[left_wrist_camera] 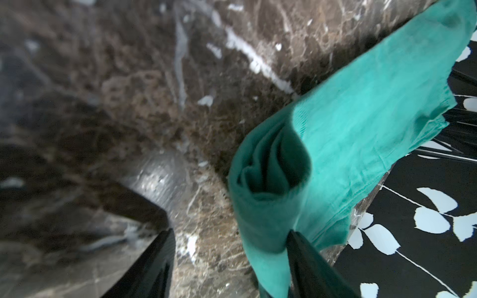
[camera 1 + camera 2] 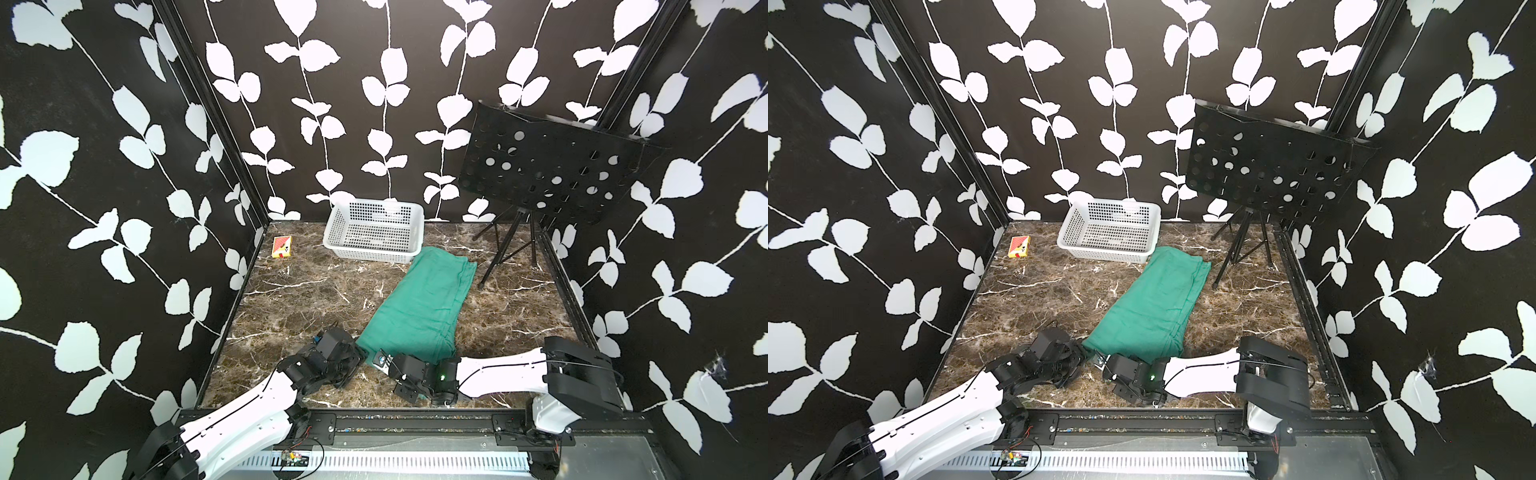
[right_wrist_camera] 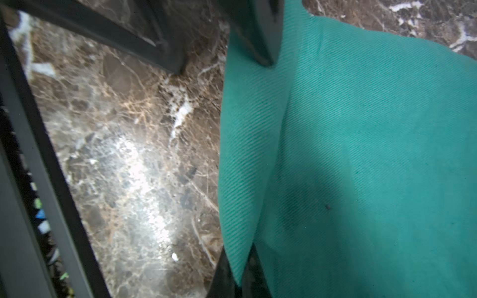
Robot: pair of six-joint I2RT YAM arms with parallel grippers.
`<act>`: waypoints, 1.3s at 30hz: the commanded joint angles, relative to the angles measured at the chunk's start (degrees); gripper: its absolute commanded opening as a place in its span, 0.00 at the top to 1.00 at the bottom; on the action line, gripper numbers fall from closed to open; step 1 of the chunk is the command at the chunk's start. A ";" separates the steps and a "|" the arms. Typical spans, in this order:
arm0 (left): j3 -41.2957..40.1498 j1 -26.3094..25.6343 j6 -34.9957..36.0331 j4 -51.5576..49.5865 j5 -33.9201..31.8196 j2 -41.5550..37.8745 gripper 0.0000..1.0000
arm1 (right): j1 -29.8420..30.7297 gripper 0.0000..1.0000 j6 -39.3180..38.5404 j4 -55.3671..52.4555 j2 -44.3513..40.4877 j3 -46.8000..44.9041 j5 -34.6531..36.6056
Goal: Roll up the long pants
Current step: Roll the long pant at the center of the board.
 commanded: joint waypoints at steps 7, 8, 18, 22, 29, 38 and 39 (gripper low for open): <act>0.56 -0.21 -2.15 9.24 -5.94 8.19 0.63 | -0.13 1.00 -0.30 3.02 -4.56 -3.18 -4.49; 1.03 -0.19 -2.04 9.39 -6.10 9.18 0.66 | -0.13 1.00 -0.59 3.00 -4.66 -3.56 -4.86; 7.85 -0.16 -0.43 0.48 -6.60 12.23 1.00 | 1.83 0.41 -2.64 1.22 -5.78 -4.41 4.87; 10.34 -0.25 -3.09 -7.14 -5.87 12.09 1.00 | 5.53 0.39 -8.57 3.27 -5.09 -3.90 7.79; 9.80 -0.24 -9.05 -10.04 -5.77 9.99 1.00 | 8.97 0.59 -9.50 8.41 1.36 -2.36 19.75; 10.49 -0.20 -10.89 -11.85 -5.93 9.45 1.00 | 8.88 0.96 -7.95 12.01 1.67 -5.14 19.94; 10.51 -0.20 -10.79 -11.91 -6.24 9.20 1.00 | 8.73 1.00 -7.60 11.99 1.24 -5.30 18.49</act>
